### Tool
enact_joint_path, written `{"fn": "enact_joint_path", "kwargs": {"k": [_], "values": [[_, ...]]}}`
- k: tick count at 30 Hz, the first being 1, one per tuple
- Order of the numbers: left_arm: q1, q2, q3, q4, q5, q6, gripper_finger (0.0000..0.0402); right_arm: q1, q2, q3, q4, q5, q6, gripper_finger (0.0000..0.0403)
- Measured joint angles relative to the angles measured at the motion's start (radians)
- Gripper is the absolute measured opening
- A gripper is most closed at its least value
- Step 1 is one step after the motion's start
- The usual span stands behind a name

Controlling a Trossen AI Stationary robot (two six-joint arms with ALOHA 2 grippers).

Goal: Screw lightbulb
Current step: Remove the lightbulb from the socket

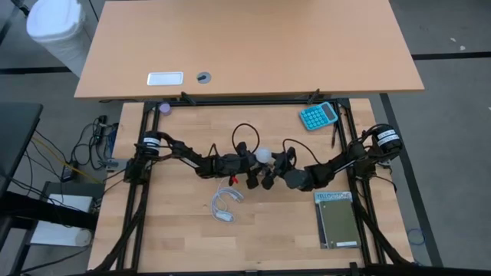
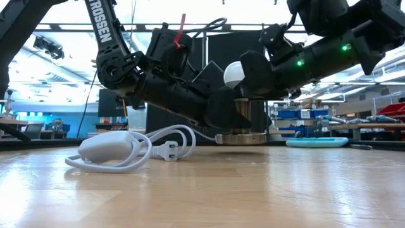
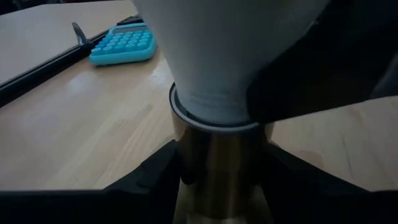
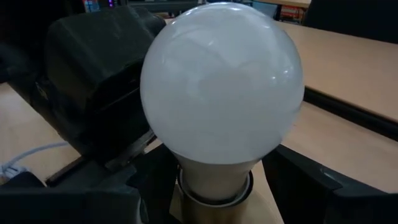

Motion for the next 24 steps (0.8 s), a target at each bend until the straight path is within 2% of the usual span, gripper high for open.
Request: {"fn": "enact_joint_path", "kwargs": {"k": [9, 24], "values": [[0.0, 0.0, 0.0, 0.002, 0.042, 0.011, 0.0195, 0.0, 0.0, -0.093, 0.181, -0.045, -0.025, 0.0229], [0.0, 0.0, 0.0, 0.009, 0.064, 0.014, 0.0195, -0.013, 0.0, -0.096, 0.191, -0.062, -0.038, 0.0228]]}}
